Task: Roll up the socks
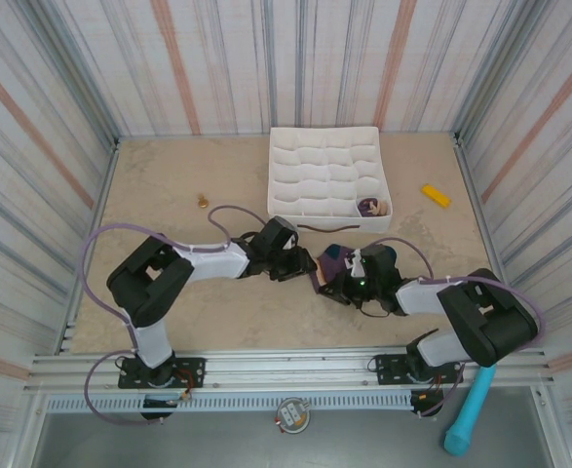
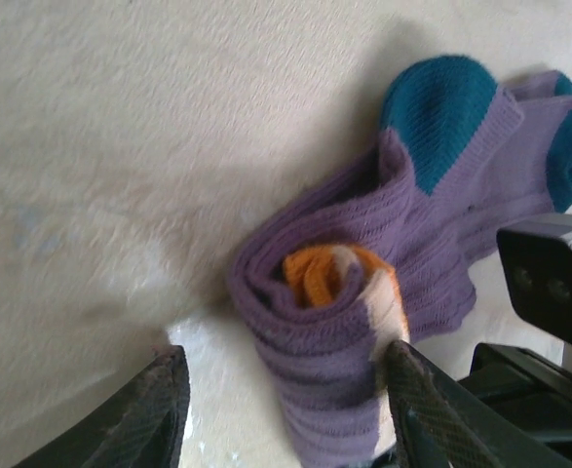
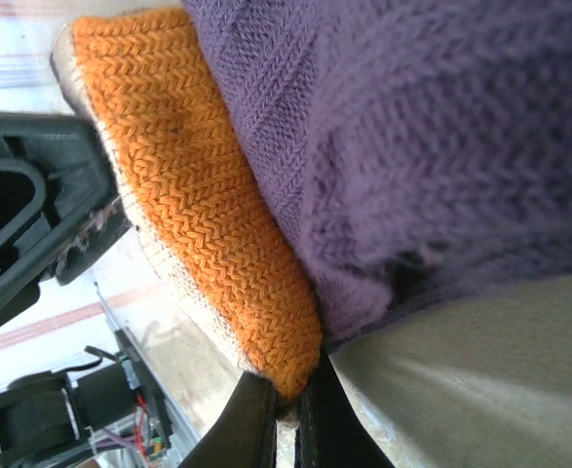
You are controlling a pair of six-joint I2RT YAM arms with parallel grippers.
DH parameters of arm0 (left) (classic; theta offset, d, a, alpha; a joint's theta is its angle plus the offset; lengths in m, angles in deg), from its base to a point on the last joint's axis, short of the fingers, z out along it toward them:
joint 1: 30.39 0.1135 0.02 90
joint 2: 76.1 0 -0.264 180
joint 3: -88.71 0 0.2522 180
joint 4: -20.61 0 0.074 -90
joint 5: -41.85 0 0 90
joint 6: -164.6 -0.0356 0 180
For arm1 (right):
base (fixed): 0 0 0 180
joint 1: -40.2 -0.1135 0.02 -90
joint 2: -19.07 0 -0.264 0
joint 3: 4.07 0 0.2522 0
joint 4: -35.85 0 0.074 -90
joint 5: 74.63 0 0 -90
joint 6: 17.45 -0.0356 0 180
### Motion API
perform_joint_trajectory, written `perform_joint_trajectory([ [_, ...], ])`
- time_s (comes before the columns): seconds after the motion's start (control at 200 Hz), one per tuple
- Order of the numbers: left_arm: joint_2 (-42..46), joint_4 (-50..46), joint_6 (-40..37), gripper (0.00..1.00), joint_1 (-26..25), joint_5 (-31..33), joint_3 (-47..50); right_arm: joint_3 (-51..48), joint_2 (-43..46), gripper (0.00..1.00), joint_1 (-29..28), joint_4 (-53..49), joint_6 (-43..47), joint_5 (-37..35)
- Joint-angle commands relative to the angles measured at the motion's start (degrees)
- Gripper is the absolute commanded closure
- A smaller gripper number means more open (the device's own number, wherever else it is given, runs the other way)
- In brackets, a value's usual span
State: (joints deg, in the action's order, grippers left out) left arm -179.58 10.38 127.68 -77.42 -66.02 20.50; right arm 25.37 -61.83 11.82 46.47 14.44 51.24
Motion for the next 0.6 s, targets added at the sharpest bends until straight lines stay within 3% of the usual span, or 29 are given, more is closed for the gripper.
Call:
perform_joint_trajectory([
  [0.0,-1.39,1.87,-2.53,0.44,-0.69,1.63,-1.57,0.06,-1.91,1.00,0.47,-1.61,-1.72,1.90],
  [0.235,-3.56,0.89,-1.51,0.54,-0.82,1.61,-1.88,0.54,-2.59,1.00,0.96,-0.83,-2.01,2.62],
  [0.386,-3.93,-2.47,-0.07,0.76,-0.76,2.39,-2.81,1.81,-1.32,1.00,0.95,-3.74,-0.28,2.20],
  [0.476,-3.12,-6.62,0.63,0.90,-0.63,3.55,-3.94,3.82,1.73,0.79,0.09,-10.51,2.89,-0.30],
  [0.596,-1.59,-15.55,1.69,1.00,-0.04,4.84,-6.68,8.24,8.10,0.52,-3.40,-23.47,8.86,-8.71],
])
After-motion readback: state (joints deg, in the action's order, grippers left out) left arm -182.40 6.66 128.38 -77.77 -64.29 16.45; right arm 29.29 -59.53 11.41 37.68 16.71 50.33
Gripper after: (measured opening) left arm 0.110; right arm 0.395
